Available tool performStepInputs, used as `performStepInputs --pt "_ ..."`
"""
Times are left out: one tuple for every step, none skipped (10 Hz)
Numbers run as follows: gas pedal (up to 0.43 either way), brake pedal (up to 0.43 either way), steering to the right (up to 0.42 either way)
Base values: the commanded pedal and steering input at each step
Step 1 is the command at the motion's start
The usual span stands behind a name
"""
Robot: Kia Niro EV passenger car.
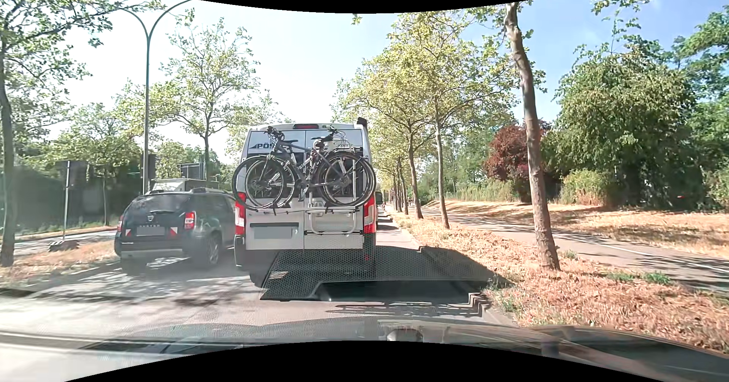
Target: Follow the waypoints while adhering to traffic rules and regulations
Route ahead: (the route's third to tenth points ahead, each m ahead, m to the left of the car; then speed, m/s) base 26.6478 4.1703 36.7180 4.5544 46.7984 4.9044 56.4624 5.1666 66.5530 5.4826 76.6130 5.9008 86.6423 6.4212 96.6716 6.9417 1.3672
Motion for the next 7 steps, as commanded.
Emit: performStepInputs --pt "0.0 0.024 -0.008" --pt "0.0 0.018 -0.008" --pt "0.0 0.018 -0.008" --pt "0.0 0.018 -0.008" --pt "0.0 0.018 -0.008" --pt "0.0 0.018 -0.008" --pt "0.0 0.012 -0.008"
